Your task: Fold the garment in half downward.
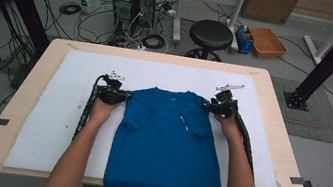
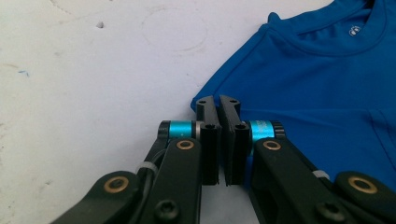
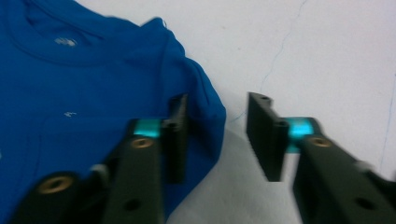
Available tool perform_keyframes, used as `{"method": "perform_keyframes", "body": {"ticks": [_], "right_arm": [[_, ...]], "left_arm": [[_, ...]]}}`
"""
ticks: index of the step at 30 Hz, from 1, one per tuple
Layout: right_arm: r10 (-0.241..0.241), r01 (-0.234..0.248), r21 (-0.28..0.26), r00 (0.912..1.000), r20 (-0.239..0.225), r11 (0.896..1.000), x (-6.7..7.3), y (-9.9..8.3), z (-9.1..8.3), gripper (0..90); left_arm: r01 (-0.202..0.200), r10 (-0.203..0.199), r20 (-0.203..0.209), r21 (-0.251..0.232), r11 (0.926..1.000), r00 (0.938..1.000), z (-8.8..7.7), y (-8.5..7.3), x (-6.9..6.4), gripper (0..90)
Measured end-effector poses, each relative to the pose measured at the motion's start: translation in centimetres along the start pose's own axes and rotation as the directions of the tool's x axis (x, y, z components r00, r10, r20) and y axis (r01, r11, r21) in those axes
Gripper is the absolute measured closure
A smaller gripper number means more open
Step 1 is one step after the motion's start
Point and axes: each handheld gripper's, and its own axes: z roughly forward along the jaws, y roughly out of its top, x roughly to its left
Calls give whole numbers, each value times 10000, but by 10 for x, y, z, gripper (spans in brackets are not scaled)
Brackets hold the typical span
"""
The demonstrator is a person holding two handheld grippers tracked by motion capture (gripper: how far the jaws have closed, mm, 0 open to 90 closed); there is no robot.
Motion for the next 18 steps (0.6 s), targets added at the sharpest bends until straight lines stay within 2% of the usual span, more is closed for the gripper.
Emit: {"method": "perform_keyframes", "body": {"ticks": [2,5,7,10,14,18], "right_arm": [[-16,15,-130,9999,-146,9999,0,0,4,804],[-135,136,-247,9999,36,9996,2,0,4,863],[-23,27,-277,9999,148,9996,0,0,0,869],[230,-226,-772,9997,50,9968,-4,-1,-9,870],[21,-18,-1235,10000,22,9923,-3,-2,-23,870],[-17,-44,-1782,9994,-340,9840,1,-7,-39,870]], "left_arm": [[159,-159,60,-52,9999,9999,0,0,1,871],[706,-701,305,-163,9974,9971,-3,-2,5,878],[816,-797,506,-381,9959,9955,-6,-3,7,879],[1023,-943,903,-886,9908,9914,-12,-3,7,878],[1061,-843,1441,-1508,9829,9860,-24,-2,5,879],[1223,-802,2020,-2053,9710,9761,-38,-4,3,879]]}}
